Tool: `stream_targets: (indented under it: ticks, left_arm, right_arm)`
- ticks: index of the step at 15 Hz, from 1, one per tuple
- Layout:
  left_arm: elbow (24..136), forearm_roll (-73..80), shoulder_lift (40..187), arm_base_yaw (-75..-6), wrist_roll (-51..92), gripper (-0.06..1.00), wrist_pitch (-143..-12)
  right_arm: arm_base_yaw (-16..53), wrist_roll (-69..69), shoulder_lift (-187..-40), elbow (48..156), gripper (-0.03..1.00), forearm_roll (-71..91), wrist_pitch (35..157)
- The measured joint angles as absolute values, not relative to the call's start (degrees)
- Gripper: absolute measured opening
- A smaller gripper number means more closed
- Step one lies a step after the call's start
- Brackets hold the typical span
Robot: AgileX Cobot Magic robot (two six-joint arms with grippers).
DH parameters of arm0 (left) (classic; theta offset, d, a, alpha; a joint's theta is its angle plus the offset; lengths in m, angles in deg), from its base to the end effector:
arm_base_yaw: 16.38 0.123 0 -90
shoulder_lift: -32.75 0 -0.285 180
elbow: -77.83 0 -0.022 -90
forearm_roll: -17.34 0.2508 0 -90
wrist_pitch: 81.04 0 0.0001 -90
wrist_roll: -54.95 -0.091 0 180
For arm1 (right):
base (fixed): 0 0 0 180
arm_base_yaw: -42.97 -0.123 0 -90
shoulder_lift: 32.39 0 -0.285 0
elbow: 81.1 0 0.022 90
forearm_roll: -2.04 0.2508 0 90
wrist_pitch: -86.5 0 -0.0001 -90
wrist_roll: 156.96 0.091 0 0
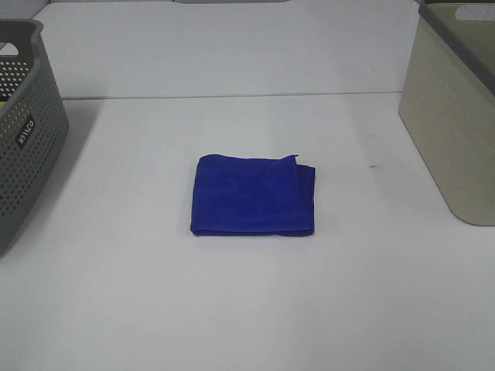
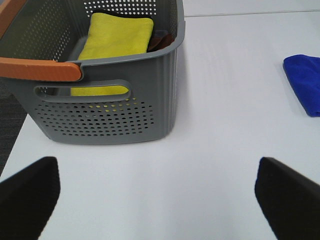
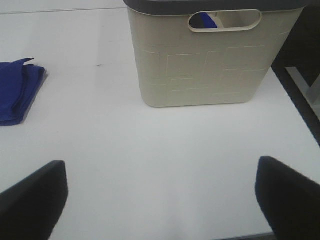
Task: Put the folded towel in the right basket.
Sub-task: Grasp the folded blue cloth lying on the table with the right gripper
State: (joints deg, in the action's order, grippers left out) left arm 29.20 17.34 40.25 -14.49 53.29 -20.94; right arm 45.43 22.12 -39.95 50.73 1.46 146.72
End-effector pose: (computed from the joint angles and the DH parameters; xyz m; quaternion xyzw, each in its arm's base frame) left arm -0.0050 -0.0002 0.2779 -0.0017 0.8491 0.0164 0.5280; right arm -0.0059 -0.0005 0.2800 0.0116 0.8477 -0.0207 0.5299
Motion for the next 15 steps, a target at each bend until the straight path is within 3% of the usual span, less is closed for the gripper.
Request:
stream_targets:
  ticks: [2, 5, 6, 9, 12, 15]
  left_arm:
    - [29.2, 17.34, 40.25, -14.49, 53.29, 0.99, -20.94]
    - [29.2, 17.34, 40.25, -14.49, 53.29, 0.99, -20.94]
    - [29.2, 17.34, 40.25, -14.49, 53.29, 0.99, -20.94]
    - [29.2, 17.34, 40.25, -14.49, 53.29, 0.99, -20.94]
    - [29.2, 17.34, 40.25, -14.49, 53.29, 0.99, -20.94]
    - [29.2, 17.34, 40.25, -14.49, 53.29, 0.99, -20.94]
  right_arm:
    - [45.43, 20.34, -43.96, 54.97, 0.97, 1.46, 147.12]
    - [45.43, 21.95, -62.7, 67.35, 0.97, 3.81, 154.86]
    - [45.43, 24.58, -77.08, 77.89, 0.97, 7.88, 155.89]
    - [45.43, 25.16, -92.55, 89.24, 0.97, 14.41, 155.83]
    - [45.2, 23.84, -102.86, 92.33, 0.96, 20.83, 156.17]
    - [35.86, 24.87, -116.15, 92.5, 0.95, 22.6, 152.56]
